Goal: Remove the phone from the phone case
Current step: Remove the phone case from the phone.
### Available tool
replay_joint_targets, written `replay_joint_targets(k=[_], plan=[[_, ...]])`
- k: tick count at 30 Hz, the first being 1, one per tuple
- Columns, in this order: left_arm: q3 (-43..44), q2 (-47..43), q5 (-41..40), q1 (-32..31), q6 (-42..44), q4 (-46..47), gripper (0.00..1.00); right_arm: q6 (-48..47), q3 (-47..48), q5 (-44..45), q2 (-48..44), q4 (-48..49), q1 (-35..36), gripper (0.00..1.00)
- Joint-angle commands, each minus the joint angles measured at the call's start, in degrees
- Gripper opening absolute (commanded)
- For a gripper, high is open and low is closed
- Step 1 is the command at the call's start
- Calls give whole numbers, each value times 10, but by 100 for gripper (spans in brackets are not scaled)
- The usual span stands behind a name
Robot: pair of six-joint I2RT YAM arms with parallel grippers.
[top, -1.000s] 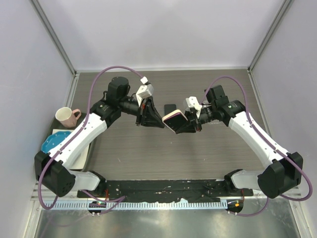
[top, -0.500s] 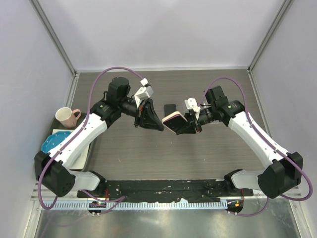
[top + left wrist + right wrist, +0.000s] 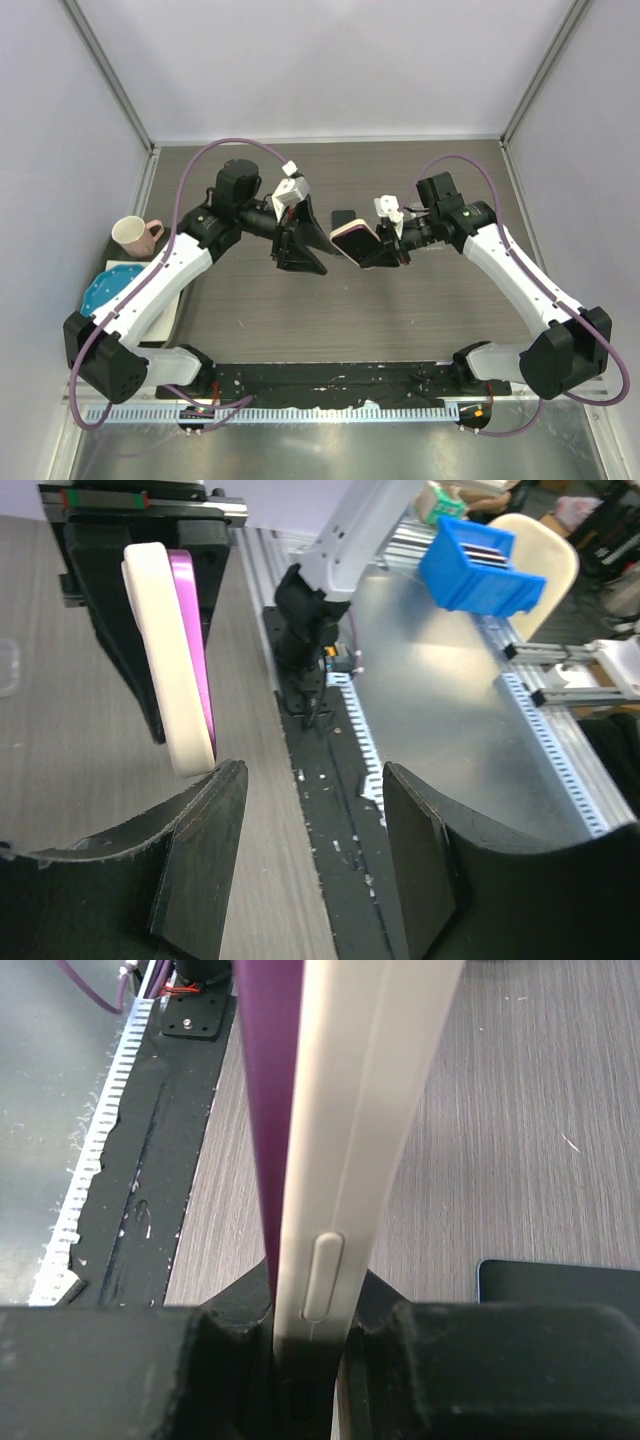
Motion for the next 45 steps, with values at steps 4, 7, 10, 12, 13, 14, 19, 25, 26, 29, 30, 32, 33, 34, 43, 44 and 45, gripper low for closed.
replay_joint_targets(k=[4, 7, 10, 12, 13, 14, 19, 25, 26, 29, 30, 32, 33, 34, 43, 44, 45], plan=[[9, -11, -191, 6, 106, -42, 62, 71, 0, -38, -54, 92, 16, 1], [7, -14, -196, 6, 109, -42, 61, 112, -18, -11, -63, 156, 15, 1], [9, -19, -203, 7, 113, -45, 62, 139, -28, -21, -65, 175, 13, 1], [11, -19, -179, 9, 107, -45, 62, 149, -30, -26, -60, 177, 12, 1], [15, -16, -161, 9, 106, -45, 62, 148, -32, -25, -58, 176, 13, 1], [18, -17, -143, 9, 101, -43, 62, 144, -34, -20, -59, 177, 14, 1], [34, -11, -42, 8, 45, -8, 62, 145, -40, -26, -54, 176, 13, 1], [35, -3, -76, 5, 41, 2, 62, 146, -45, -33, -44, 177, 14, 1], [34, -3, -79, 5, 40, 4, 62, 146, -45, -33, -43, 176, 14, 1], [35, 2, -90, 1, 37, 4, 61, 145, -48, -33, -37, 177, 15, 1], [36, 3, -91, 1, 35, 5, 61, 144, -50, -33, -36, 177, 16, 1], [42, 6, -91, 1, 34, 7, 61, 142, -52, -33, -36, 177, 17, 1], [43, 7, -92, 1, 32, 6, 61, 141, -54, -32, -36, 177, 18, 1], [47, 9, -93, 1, 32, 6, 61, 141, -55, -33, -36, 176, 18, 1], [53, 18, -57, 0, 30, 6, 53, 123, -65, -28, -37, 166, 18, 1], [53, 19, -49, 0, 28, 6, 51, 120, -65, -29, -38, 161, 18, 1], [54, 20, -41, 0, 26, 8, 50, 113, -64, -30, -36, 159, 18, 1]])
